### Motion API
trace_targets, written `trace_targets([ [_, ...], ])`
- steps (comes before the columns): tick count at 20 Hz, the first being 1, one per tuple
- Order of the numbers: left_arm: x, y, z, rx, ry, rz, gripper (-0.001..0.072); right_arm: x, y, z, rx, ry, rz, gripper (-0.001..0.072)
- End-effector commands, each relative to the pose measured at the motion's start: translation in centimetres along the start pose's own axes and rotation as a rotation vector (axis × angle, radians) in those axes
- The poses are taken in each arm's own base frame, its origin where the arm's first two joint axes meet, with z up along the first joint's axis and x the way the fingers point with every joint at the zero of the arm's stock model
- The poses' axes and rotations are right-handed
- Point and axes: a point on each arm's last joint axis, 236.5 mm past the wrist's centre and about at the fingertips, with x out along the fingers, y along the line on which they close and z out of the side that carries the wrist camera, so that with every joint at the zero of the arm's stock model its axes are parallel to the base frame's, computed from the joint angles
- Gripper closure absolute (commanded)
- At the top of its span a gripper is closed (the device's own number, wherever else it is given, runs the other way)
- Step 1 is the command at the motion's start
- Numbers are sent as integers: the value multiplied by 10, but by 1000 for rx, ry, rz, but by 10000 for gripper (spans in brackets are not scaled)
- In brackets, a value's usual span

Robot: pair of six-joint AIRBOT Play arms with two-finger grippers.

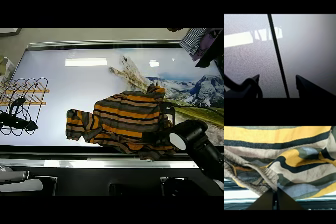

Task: Fold the clothes and pants, and hang the long-sleeved shirts on hangers.

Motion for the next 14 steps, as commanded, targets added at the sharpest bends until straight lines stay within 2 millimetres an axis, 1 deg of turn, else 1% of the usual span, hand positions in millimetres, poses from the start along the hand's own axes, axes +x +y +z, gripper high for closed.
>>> trace_targets([
  [1,5,0,-3,0,13,-6,212,0,0,0,-1,-2,0,688],
  [2,5,0,-3,-1,14,-9,213,0,0,0,-1,-2,0,688],
  [3,6,0,-3,-1,15,-9,289,0,0,0,-1,-2,0,688],
  [4,6,0,-3,0,15,-9,402,0,0,0,-1,-2,-1,688],
  [5,6,0,-2,0,13,-6,463,0,-1,1,-1,-3,-2,688],
  [6,6,3,-1,-1,5,2,472,0,-1,1,-1,-5,-4,688],
  [8,3,7,4,1,-10,19,675,0,-1,1,-2,-6,-6,688],
  [11,-5,15,17,5,-48,51,683,0,-1,1,-2,-6,-6,688],
  [14,-20,22,41,-6,-123,69,684,0,-1,1,-2,-6,-6,688],
])
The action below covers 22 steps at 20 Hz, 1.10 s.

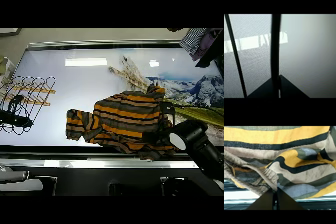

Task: Fold the clothes and pants, and hang the long-sleeved shirts on hangers.

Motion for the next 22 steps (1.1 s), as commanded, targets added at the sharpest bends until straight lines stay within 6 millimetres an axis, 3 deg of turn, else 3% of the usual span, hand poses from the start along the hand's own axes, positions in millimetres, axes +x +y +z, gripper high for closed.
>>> trace_targets([
  [1,-15,10,32,-21,-100,30,684,0,0,0,0,0,0,688],
  [6,-50,17,80,-48,-256,42,685,0,0,0,0,0,1,688],
  [15,-173,23,173,-64,-617,143,685,0,0,0,0,-1,1,689],
  [18,-223,8,202,-29,-755,187,685,0,0,0,0,-1,1,689],
  [22,-279,-38,225,4,-899,138,685,0,0,0,0,0,0,689],
])
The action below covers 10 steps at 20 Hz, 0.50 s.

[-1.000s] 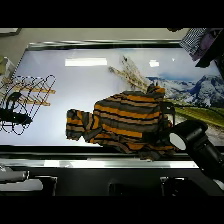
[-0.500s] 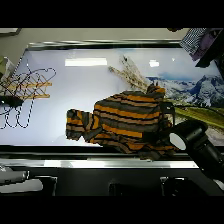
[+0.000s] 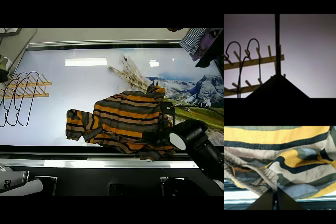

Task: Fold the clothes and pants, and hang the long-sleeved shirts on hangers.

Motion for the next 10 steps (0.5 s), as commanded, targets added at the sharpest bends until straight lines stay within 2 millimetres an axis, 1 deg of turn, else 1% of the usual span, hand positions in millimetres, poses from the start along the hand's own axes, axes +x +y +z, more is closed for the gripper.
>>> trace_targets([
  [1,-32,-37,58,-11,-157,-51,685,0,0,0,0,0,0,689],
  [2,-40,-53,64,9,-167,-78,686,0,0,0,0,0,0,689],
  [3,-47,-75,64,34,-152,-128,686,0,0,0,0,-2,-2,689],
  [4,-50,-101,56,59,-115,-194,686,0,-3,2,9,-9,-11,689],
  [5,-51,-125,41,77,-64,-261,687,0,-5,4,23,-15,-19,689],
  [7,-50,-174,-6,108,56,-381,688,0,-9,7,45,-30,-36,689],
  [8,-50,-198,-34,119,113,-429,687,0,-10,8,45,-33,-39,689],
  [10,-61,-241,-85,164,200,-507,687,-1,-11,9,65,-38,-45,689],
])
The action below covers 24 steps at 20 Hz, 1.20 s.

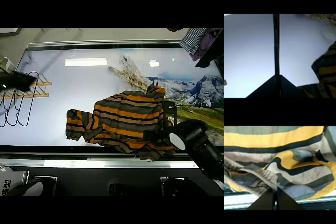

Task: Fold the clothes and pants, and hang the long-sleeved shirts on hangers.

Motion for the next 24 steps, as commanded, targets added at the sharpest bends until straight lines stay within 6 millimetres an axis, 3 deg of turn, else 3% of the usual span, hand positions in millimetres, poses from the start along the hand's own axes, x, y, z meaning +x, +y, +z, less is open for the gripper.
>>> trace_targets([
  [1,14,-89,-76,59,160,-176,687,0,-5,5,50,-20,-22,689],
  [5,5,-180,-137,139,239,-346,685,1,-14,13,125,-52,-63,689],
  [9,-6,-225,-168,115,302,-437,685,13,-19,16,182,-40,-115,689],
  [14,-20,-249,-188,163,381,-527,685,31,-28,19,236,-26,-201,689],
  [21,-33,-254,-194,180,404,-556,685,36,-38,28,310,-63,-258,689],
  [24,-50,-261,-206,199,456,-602,686,41,-39,30,315,-66,-278,689],
])
